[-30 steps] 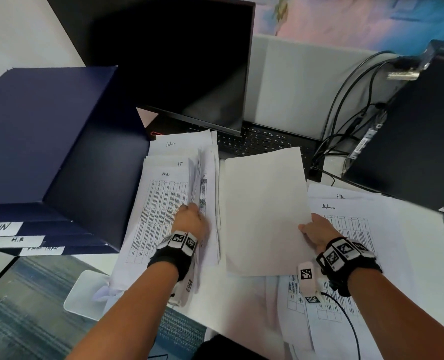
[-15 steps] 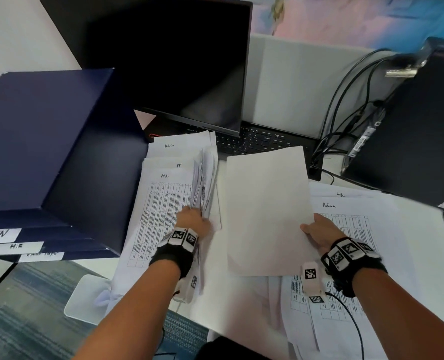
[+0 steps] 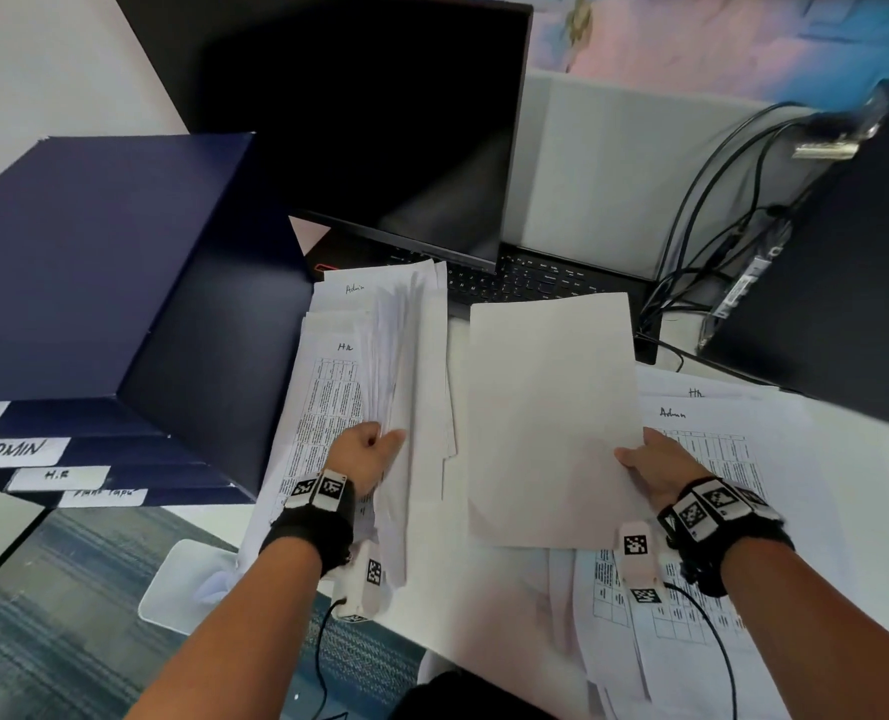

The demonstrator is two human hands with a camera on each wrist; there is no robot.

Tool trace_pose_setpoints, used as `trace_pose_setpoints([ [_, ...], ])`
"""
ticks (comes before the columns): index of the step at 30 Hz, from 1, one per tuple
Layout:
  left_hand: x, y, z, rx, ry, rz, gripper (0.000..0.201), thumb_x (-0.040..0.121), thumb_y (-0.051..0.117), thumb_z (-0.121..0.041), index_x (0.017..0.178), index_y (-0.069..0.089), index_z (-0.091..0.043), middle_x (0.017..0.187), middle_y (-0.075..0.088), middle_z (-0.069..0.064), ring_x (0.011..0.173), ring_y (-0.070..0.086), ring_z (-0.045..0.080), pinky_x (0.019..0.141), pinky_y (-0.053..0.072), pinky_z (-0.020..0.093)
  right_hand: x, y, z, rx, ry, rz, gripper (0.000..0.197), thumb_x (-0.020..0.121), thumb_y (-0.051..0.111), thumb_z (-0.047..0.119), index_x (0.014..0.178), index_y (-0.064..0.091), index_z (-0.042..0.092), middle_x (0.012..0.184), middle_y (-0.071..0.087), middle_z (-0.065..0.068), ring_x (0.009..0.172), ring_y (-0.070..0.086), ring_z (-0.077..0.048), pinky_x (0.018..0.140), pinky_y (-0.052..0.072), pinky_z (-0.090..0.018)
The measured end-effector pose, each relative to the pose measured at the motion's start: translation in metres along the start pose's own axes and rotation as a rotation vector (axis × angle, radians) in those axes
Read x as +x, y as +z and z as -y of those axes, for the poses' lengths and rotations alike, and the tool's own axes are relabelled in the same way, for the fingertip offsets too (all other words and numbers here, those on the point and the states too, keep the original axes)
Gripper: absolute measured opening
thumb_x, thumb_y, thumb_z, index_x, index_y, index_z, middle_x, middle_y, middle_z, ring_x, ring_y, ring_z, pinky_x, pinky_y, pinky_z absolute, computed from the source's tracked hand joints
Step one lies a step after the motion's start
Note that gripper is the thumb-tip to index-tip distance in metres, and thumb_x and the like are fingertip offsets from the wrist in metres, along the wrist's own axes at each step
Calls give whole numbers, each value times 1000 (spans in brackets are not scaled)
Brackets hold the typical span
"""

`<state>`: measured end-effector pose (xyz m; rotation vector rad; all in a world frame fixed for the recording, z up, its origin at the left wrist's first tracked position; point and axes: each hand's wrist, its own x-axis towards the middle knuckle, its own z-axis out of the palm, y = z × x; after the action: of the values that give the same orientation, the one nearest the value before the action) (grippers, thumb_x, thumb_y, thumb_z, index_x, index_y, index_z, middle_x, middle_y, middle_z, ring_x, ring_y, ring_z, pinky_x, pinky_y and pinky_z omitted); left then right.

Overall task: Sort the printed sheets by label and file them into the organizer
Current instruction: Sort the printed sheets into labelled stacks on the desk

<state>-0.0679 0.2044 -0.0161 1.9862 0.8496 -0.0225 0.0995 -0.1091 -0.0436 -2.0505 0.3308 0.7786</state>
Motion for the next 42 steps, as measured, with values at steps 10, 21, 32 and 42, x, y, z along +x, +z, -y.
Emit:
trace_pose_setpoints([
  [10, 0, -58, 5, -188, -47, -148, 26, 77, 59, -21, 62, 44, -7, 56, 40, 3, 54, 38, 15, 52, 33, 24, -16, 40, 54, -130, -83, 21, 46, 91, 51, 5, 136, 42, 2, 134, 50, -22, 106, 54, -30, 91, 44, -33],
  [21, -1, -103, -3, -227, 13, -139, 35, 70, 59, -29, 74, 51, 5, 64, 49, 9, 60, 46, 18, 58, 42, 32, -40, 152, 124, -157, -144, 97, 42, 94, 34, -1, 135, 39, -9, 137, 46, -24, 117, 50, -34, 91, 41, -30],
  [32, -4, -73, -7, -186, 67, -121, 29, 80, 57, -14, 60, 37, -9, 59, 29, 5, 56, 29, 16, 51, 26, 26, -32, 194, 117, -27, -212, 20, 37, 79, 46, -5, 114, 58, -3, 116, 62, -18, 97, 60, -29, 85, 52, -37],
  [42, -2, -4, -21, 211, 142, 96, 15, 88, 58, -25, 84, 52, -12, 73, 58, 5, 66, 56, 20, 64, 49, 30, -37, 127, 94, 109, -260, 202, 29, 95, 42, 1, 114, 62, 10, 94, 61, -4, 76, 58, -14, 61, 46, -20],
])
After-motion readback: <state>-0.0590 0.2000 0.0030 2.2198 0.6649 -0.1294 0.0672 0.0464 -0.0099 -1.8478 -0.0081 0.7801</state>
